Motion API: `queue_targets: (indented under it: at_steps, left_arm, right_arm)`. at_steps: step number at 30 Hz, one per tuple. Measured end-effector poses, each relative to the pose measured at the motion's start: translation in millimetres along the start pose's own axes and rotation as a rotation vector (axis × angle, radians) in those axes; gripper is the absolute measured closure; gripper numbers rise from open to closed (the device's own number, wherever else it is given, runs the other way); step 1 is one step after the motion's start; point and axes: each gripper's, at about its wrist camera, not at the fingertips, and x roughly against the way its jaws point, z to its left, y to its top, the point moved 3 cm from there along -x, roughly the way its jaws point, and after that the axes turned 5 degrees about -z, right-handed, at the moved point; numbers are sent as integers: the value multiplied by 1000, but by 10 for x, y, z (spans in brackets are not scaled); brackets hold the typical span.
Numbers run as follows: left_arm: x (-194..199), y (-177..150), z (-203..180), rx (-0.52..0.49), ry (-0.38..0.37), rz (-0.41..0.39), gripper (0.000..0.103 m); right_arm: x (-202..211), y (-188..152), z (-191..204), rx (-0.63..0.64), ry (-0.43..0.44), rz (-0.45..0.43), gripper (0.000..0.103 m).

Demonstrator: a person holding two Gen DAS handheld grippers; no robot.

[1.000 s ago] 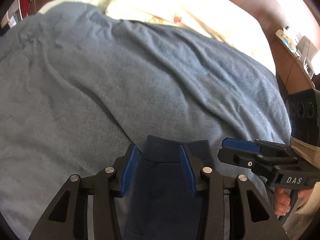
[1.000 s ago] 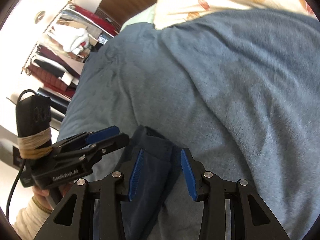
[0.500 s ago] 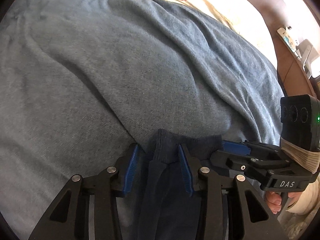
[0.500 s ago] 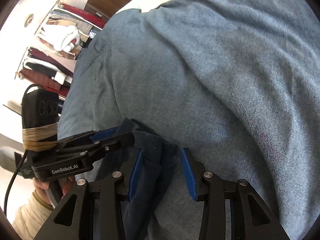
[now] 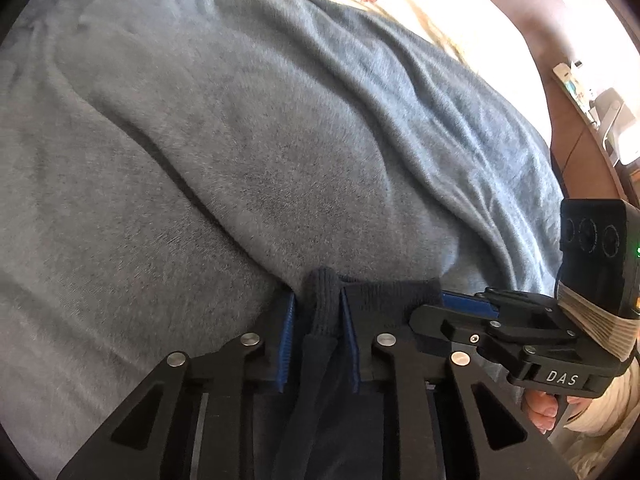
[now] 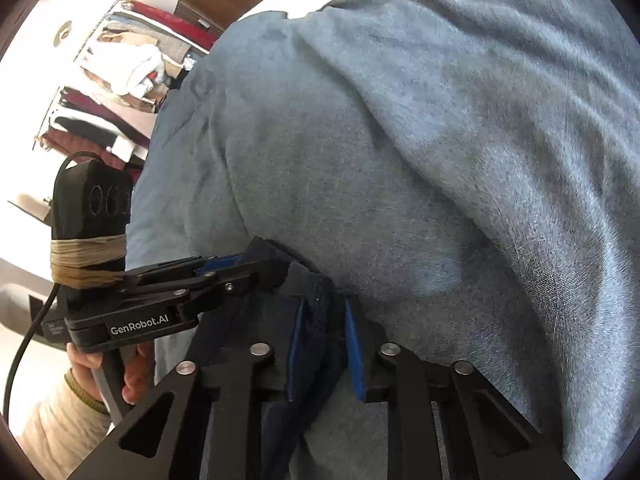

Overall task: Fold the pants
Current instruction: 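Grasp the sweatpants cuff end with the left gripper while the right gripper grasps beside it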

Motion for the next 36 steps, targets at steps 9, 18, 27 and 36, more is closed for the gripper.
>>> queue_targets:
  at_steps: [9, 18, 27, 36]
  left_arm:
    - [563, 1, -177, -35, 32, -113, 85]
    - [1159, -113, -347, -16, 82, -226, 86]
    - [1944, -499, -521, 13, 148, -328, 91]
    - [2484, -1130, -628, 74, 190, -402, 91]
  right_arm:
    - [448, 52, 417, 128, 21, -80, 85]
    - [757, 79, 740, 191, 73, -117, 85]
    - [1177, -156, 1425, 351, 125, -151, 85]
    - [1514, -657, 1968, 471, 169, -135, 86]
